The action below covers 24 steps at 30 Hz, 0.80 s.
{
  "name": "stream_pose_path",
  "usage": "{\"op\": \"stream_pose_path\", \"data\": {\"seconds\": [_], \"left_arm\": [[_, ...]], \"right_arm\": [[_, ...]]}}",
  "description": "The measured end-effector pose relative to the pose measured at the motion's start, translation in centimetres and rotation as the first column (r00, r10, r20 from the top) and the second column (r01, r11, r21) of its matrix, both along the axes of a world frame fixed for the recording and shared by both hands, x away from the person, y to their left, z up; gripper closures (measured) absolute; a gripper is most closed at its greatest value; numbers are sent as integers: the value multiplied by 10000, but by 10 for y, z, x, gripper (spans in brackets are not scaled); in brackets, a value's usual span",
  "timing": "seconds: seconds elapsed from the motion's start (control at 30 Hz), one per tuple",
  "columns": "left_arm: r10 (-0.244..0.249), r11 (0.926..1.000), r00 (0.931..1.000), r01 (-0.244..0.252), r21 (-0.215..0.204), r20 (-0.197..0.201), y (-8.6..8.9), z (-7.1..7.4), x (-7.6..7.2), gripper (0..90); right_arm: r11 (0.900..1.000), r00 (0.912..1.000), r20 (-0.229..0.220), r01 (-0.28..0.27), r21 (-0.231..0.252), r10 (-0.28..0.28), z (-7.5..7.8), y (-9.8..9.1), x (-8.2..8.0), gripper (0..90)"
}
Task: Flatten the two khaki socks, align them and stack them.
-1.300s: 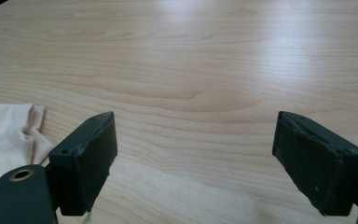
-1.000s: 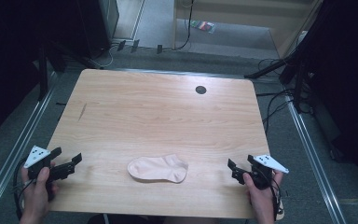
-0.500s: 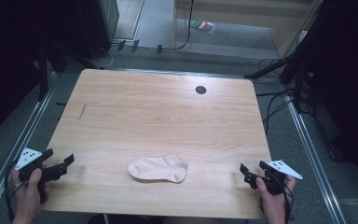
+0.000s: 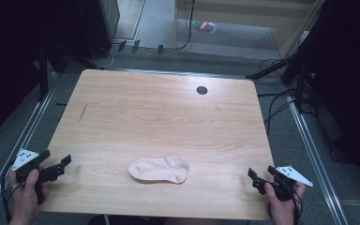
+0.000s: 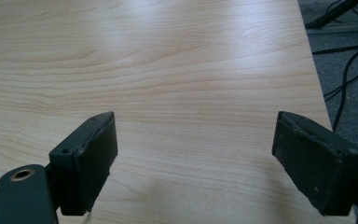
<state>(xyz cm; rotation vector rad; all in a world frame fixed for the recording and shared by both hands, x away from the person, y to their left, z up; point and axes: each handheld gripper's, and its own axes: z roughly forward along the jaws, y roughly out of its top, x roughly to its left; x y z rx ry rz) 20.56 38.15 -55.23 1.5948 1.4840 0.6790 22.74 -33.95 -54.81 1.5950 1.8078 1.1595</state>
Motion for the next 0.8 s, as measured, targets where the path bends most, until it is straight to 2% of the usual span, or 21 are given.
{"op": "stream_pose_path", "data": {"seconds": [0.13,0.27,0.43,0.8], "left_arm": [[86,9999,9999,-87,-119,-87,2,0,0,138],[82,9999,9999,-81,61,-138,0,0,1,138],[41,9999,9998,-39,120,-179,-1,0,2,138],[-28,9998,9998,32,203,-198,-3,0,3,138]], "right_arm": [[10000,10000,-5,-25,-48,25,0,-1,-2,140],[10000,10000,-16,-3,-47,3,0,-4,-3,139],[10000,9999,-133,42,88,-41,0,-6,-3,138],[10000,9997,-235,52,42,-51,-1,-5,-2,137]]}}
